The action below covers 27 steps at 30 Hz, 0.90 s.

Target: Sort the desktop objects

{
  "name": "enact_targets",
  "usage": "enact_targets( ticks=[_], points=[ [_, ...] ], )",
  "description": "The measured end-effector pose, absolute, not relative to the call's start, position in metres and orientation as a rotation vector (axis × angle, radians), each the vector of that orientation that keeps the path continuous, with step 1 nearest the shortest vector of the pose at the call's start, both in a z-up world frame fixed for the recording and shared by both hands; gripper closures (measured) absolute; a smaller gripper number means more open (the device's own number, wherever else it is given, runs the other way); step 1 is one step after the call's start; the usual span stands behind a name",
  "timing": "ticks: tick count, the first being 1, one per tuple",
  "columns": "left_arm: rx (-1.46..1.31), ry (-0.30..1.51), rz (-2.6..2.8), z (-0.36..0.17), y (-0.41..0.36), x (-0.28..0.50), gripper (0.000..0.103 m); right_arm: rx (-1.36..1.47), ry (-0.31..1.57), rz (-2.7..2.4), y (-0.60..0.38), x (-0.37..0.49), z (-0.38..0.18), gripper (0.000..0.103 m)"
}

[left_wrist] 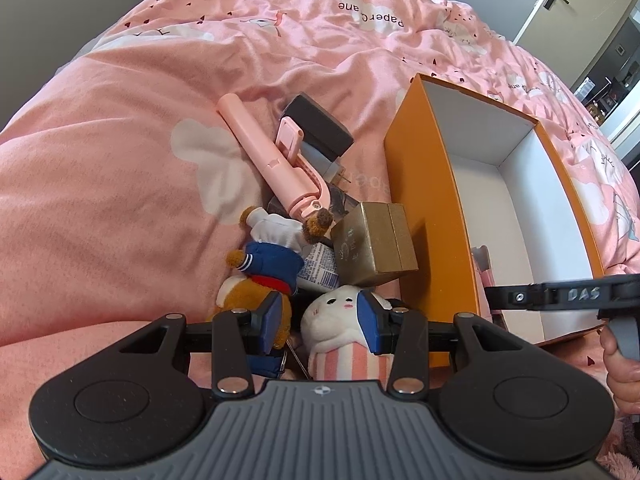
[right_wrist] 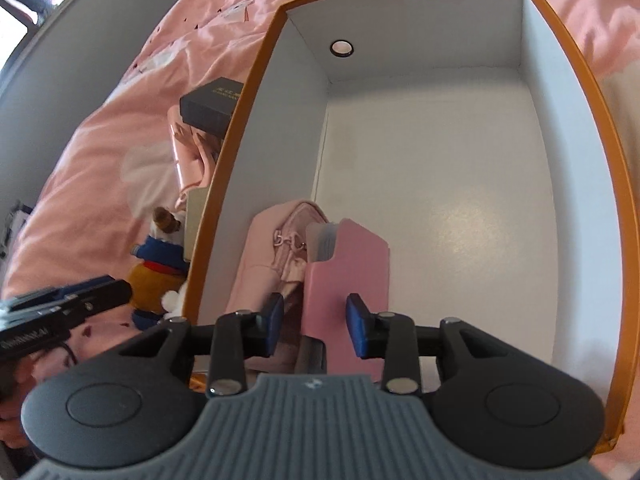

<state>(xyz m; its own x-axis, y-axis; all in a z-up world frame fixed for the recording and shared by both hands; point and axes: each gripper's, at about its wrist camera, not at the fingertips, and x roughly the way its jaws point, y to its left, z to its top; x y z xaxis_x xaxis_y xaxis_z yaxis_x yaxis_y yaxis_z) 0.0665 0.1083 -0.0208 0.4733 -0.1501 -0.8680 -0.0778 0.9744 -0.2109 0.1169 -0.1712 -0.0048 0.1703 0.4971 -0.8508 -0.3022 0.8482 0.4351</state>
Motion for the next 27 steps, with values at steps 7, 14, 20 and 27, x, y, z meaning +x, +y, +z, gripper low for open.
enact_targets(
  ticks=[7,14,20,27],
  points=[
    [-0.224,1.079,-0.060,-0.021,0.104,0.066,0.055,0.413,1.312,0.499,-0.206,0.119,-0.019,0.059],
    [-0.219,1.083,-0.079,-0.023,0.100,0.068,0.055,0.490,1.305,0.483,-0.207,0.116,-0.034,0.036],
    [-0.189,1.105,-0.071,-0.024,0.091,0.074,0.055,0.570,1.323,0.492,-0.204,0.121,-0.048,0.039],
    [-0.157,1.092,-0.094,-0.017,0.076,0.075,0.055,0.576,1.334,0.523,-0.201,0.124,-0.051,0.045]
  ],
)
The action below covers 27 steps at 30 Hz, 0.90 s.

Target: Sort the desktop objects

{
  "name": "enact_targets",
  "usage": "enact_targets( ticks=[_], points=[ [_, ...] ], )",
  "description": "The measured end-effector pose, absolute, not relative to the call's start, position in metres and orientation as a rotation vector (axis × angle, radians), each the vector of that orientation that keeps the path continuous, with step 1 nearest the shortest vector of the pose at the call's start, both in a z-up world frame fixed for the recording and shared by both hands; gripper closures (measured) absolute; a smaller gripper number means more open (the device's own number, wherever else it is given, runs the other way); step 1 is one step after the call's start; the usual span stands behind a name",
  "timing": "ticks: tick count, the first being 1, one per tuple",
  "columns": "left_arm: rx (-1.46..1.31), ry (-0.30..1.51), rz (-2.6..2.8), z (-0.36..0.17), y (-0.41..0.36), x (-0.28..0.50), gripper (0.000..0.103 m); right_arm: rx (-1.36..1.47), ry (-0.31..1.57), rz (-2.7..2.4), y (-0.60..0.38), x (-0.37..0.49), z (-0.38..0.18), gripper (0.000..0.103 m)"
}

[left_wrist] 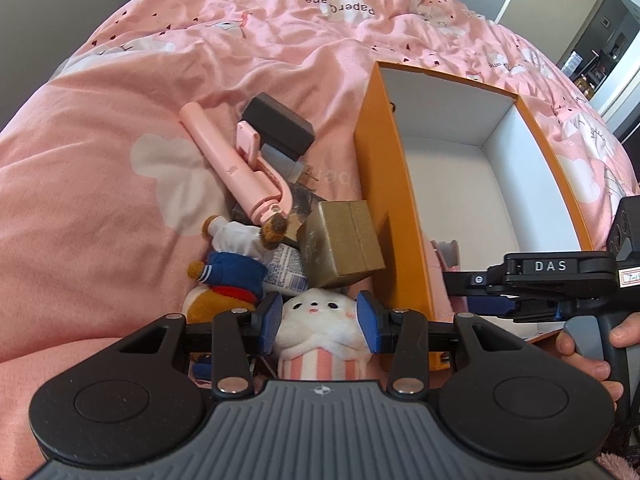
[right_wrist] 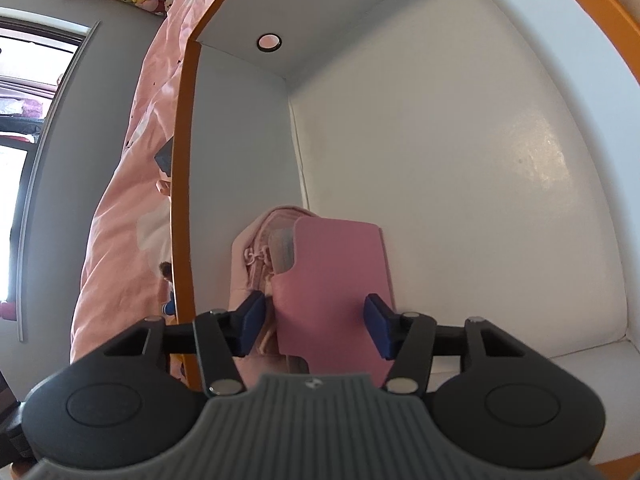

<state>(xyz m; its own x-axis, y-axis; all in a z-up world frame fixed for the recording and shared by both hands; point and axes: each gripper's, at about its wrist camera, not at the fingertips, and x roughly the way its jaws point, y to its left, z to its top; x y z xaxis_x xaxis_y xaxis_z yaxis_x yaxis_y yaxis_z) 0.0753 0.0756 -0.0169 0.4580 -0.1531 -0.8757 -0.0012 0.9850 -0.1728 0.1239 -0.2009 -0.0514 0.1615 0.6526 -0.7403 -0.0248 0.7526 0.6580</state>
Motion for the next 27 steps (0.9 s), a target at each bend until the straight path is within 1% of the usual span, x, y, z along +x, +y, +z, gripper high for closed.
enact_targets(
  ticks=[5,10,12,23,26,27],
  points=[
    [-0.143,1.089,-0.104,-0.014,0.070,0.074,0.055,0.531,1.296,0.517,-0.202,0.120,-0.043,0.045],
    [-0.155,1.084,-0.088,-0.014,0.073,0.073,0.055,0.454,1.237,0.517,-0.199,0.113,-0.030,0.043],
    [-0.162,1.079,-0.083,-0.013,0.075,0.072,0.055,0.433,1.216,0.523,-0.199,0.111,-0.026,0.040],
    [-0.177,1.048,-0.051,-0.003,0.090,0.062,0.055,0.343,1.125,0.560,-0.197,0.104,-0.006,0.040],
    [-0.186,1.046,-0.029,-0.001,0.098,0.059,0.055,0.297,1.068,0.606,-0.189,0.098,0.008,0.041],
    [-0.189,1.046,-0.020,-0.001,0.101,0.057,0.055,0.281,1.042,0.629,-0.185,0.094,0.013,0.046]
  ],
)
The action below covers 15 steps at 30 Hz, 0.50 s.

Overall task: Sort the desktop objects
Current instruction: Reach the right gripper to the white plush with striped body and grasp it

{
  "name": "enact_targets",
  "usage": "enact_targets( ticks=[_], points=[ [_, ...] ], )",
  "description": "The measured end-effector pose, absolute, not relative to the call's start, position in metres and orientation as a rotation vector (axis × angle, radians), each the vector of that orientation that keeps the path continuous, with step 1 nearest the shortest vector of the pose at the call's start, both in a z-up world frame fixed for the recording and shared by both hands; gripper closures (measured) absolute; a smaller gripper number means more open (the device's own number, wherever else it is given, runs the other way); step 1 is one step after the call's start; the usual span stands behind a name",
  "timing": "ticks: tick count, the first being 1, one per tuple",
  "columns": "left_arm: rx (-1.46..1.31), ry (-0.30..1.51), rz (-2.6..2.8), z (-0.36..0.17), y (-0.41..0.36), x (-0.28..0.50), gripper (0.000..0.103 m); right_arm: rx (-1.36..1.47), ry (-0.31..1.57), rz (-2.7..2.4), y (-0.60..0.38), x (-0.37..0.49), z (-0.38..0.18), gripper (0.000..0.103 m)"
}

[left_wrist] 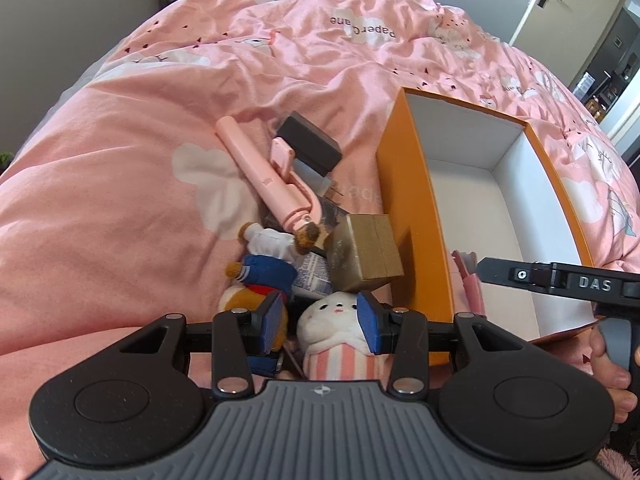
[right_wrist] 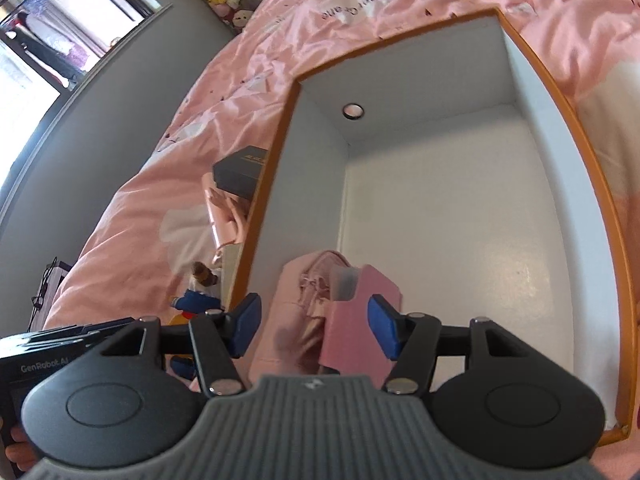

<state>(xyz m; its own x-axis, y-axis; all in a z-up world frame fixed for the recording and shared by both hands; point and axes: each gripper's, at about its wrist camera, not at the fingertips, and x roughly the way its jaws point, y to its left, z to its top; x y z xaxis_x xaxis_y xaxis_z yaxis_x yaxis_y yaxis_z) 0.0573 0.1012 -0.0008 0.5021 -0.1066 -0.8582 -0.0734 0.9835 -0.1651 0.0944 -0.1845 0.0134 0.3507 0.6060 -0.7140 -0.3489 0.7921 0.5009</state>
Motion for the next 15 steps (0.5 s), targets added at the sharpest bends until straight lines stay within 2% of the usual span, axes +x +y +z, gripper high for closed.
enact_targets(
  ticks=[3,7,11,15],
  points=[
    [-0.197,1.049,-0.003,0.000,0.110,0.053,0.055,0.231,0.996,0.710,-0.166,0.087,0.028,0.055],
    [-0.180,1.067,0.007,-0.001,0.119,0.049,0.055,0.151,0.977,0.832,-0.137,0.071,0.043,0.056],
    [-0.153,1.086,0.011,-0.001,0.124,0.045,0.055,0.035,1.059,0.877,-0.102,0.052,0.043,0.064],
    [-0.135,1.100,0.028,0.002,0.132,0.042,0.055,-0.024,1.160,0.864,-0.076,0.037,0.032,0.064]
  ],
)
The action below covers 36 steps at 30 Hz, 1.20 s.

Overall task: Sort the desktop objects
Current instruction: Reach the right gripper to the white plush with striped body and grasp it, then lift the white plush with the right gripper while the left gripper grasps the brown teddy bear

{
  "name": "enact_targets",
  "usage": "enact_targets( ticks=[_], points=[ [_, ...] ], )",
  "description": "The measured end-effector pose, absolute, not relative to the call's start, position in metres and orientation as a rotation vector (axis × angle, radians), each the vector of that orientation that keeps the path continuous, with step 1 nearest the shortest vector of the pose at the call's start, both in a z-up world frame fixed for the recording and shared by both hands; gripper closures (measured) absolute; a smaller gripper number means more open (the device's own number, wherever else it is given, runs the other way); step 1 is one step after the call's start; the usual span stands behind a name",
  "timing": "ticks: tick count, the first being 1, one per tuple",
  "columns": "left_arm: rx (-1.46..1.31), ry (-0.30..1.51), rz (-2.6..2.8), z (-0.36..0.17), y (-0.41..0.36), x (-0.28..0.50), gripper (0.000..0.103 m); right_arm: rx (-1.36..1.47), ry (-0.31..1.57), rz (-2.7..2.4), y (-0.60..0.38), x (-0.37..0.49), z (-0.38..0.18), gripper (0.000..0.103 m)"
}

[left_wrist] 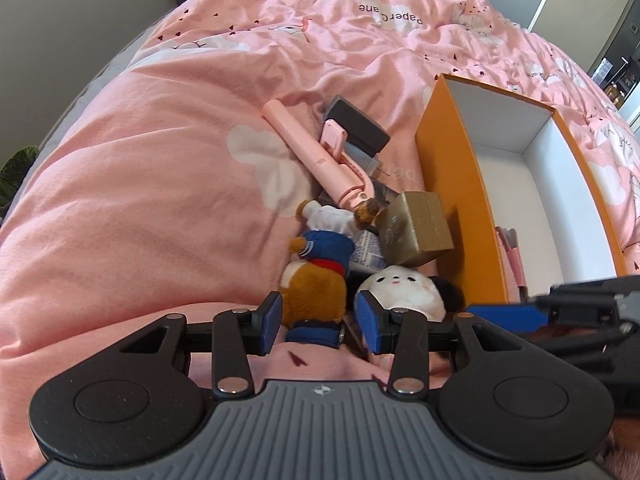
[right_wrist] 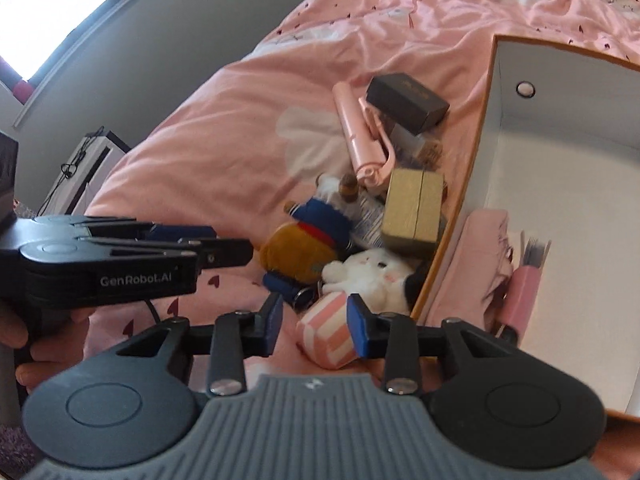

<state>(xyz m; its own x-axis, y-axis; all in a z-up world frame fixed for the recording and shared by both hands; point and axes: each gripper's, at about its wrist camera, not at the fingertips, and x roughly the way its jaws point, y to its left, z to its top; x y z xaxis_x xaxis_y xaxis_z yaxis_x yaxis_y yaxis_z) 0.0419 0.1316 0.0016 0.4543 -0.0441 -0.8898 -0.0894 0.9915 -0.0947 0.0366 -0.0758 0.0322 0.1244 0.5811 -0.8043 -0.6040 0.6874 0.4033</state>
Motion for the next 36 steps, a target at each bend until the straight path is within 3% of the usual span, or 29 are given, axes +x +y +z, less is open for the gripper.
enact_targets(
  ticks=[5,8,15,23,27,36],
  points=[
    [-0.095,1.102,0.023,0.004,0.138,0.034,0.055,-0.085,1.235,0.794,-0.056,0.022,0.018,0.063],
    [-0.061,1.088,0.015,0.009,0.141,0.028,0.055,-0.077,1.268,0.729,-0.053,0.019,0.011,0.051],
    [-0.066,1.046,0.002,0.018,0.153,0.018,0.055,0.085,1.327,0.565,-0.056,0.024,-0.006,0.040],
    [-0.074,1.060,-0.009,0.007,0.155,0.014,0.055,0.131,1.362,0.440,-0.046,0.029,-0.026,0.040],
    [-0.071,1.062,-0.011,0.007,0.155,0.014,0.055,0.188,1.405,0.427,-0.049,0.036,-0.036,0.048],
    [-0.028,1.060,-0.019,0.011,0.148,0.014,0.055,0.113,1.284,0.568,-0.061,0.020,0.000,0.053]
  ],
)
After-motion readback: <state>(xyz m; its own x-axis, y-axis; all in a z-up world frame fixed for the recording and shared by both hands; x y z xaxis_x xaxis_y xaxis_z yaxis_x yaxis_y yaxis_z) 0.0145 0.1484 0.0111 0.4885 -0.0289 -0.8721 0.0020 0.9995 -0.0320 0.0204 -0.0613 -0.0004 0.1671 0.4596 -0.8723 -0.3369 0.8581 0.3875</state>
